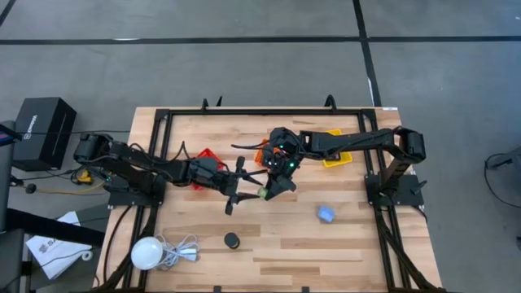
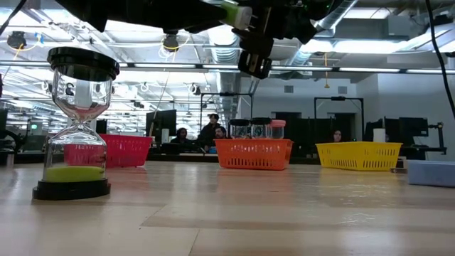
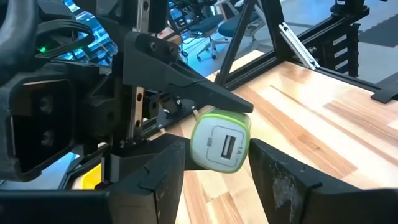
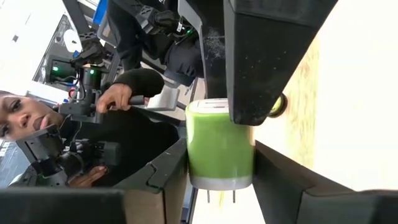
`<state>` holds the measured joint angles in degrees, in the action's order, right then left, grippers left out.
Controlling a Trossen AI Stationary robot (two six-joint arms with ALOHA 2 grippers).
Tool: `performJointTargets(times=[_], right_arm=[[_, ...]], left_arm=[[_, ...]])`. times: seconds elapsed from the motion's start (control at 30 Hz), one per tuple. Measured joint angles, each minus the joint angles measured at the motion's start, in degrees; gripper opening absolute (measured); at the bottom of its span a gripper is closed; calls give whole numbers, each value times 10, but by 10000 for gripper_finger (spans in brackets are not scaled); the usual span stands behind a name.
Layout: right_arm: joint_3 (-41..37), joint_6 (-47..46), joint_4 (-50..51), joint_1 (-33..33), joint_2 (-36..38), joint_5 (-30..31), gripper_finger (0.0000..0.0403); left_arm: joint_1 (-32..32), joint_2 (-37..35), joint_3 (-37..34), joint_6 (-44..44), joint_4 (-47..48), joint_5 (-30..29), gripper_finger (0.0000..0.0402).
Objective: Pick & Place Office items
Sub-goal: Put the green charger adapter into the red basket
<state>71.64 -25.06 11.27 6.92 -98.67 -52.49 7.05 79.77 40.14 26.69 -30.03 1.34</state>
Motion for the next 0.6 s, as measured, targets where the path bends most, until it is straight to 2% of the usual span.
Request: performJointTargets(times=[0.2, 0.43, 0.6], right_arm=[[0, -3, -8, 0, 0, 0, 141], [0, -16, -17, 0, 0, 0, 154], [0, -37, -43, 0, 0, 0, 145]], left_arm=[[0, 1, 0, 0, -3, 6, 196], [0, 1, 0, 0, -10, 19, 248], [0, 1, 0, 18, -23, 21, 269]])
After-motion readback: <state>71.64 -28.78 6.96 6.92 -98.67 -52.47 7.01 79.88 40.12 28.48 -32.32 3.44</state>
